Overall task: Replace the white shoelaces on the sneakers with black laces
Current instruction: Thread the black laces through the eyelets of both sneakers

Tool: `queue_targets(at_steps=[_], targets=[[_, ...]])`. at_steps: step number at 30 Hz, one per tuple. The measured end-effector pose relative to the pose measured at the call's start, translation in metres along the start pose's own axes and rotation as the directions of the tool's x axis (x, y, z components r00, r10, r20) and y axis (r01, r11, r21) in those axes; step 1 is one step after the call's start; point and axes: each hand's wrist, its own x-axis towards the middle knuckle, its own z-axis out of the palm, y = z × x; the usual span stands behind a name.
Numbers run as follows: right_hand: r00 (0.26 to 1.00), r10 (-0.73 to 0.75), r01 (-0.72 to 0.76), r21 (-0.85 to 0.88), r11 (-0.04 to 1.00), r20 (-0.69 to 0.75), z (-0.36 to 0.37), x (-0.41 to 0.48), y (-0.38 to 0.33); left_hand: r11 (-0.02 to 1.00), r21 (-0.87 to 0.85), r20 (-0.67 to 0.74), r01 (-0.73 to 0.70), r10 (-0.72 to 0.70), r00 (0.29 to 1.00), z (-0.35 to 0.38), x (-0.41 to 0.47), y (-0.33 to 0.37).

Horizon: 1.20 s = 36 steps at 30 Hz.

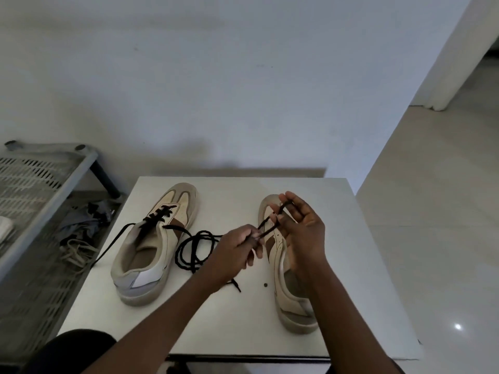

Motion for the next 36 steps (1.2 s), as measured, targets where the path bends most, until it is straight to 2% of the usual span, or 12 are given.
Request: queue_targets(at_steps=[7, 12, 14, 15, 17, 19, 20, 22, 25, 30, 33, 36], targets=[[0.992, -0.115, 0.122, -0.209, 0.970, 0.047, 0.005, 0.005, 0.005, 0.991, 0.001, 0.167, 0.135, -0.133, 0.977, -0.003, 0.006, 0.010], [0.998, -0.063, 0.065, -0.109, 0.992, 0.021, 0.003, 0.008, 0.007, 0.992, 0.113, 0.034, 0.061, -0.065, 0.997, 0.009, 0.009, 0.001], [0.997, -0.077, 0.072, -0.259, 0.963, -0.008, -0.002, 0.010, 0.005, 0.984, 0.166, -0.036, 0.069, -0.064, 0.997, 0.006, 0.012, -0.002], [0.994, -0.106, 0.087, -0.454, 0.887, -0.018, -0.005, 0.012, 0.003, 0.971, 0.226, -0.057, 0.073, -0.062, 0.996, 0.002, 0.013, -0.002], [0.986, -0.163, 0.112, -0.867, 0.485, 0.036, -0.012, 0.014, -0.003, 0.951, 0.301, -0.065, 0.070, -0.053, 0.996, -0.007, 0.016, 0.000], [0.957, -0.162, 0.266, -0.954, 0.141, 0.243, -0.017, 0.014, -0.010, 0.938, 0.345, -0.025, 0.037, -0.030, 0.999, -0.016, 0.021, 0.007], [0.918, -0.138, 0.390, -0.911, 0.135, 0.372, -0.016, 0.014, -0.013, 0.923, 0.385, 0.013, 0.003, -0.009, 1.000, -0.020, 0.024, 0.012], [0.827, -0.072, 0.543, -0.759, 0.358, 0.557, -0.016, 0.013, -0.016, 0.891, 0.449, 0.080, -0.068, 0.035, 0.996, -0.025, 0.031, 0.021], [0.838, 0.017, 0.443, -0.697, 0.564, 0.546, -0.018, 0.011, -0.013, 0.911, 0.401, 0.129, -0.092, 0.043, 0.991, -0.030, 0.037, 0.032], [0.936, -0.231, 0.352, -0.644, 0.680, 0.267, -0.028, 0.022, -0.020, 0.992, 0.074, -0.006, 0.107, -0.107, 0.994, -0.018, 0.042, 0.028], [0.900, -0.430, 0.289, -0.635, 0.716, -0.075, -0.041, 0.037, -0.021, 0.951, 0.282, -0.133, 0.128, -0.094, 0.987, 0.008, 0.040, 0.010], [0.820, -0.506, 0.228, -0.657, 0.719, -0.269, -0.050, 0.046, -0.017, 0.787, 0.596, -0.084, 0.159, -0.135, 0.987, 0.044, 0.030, 0.002]])
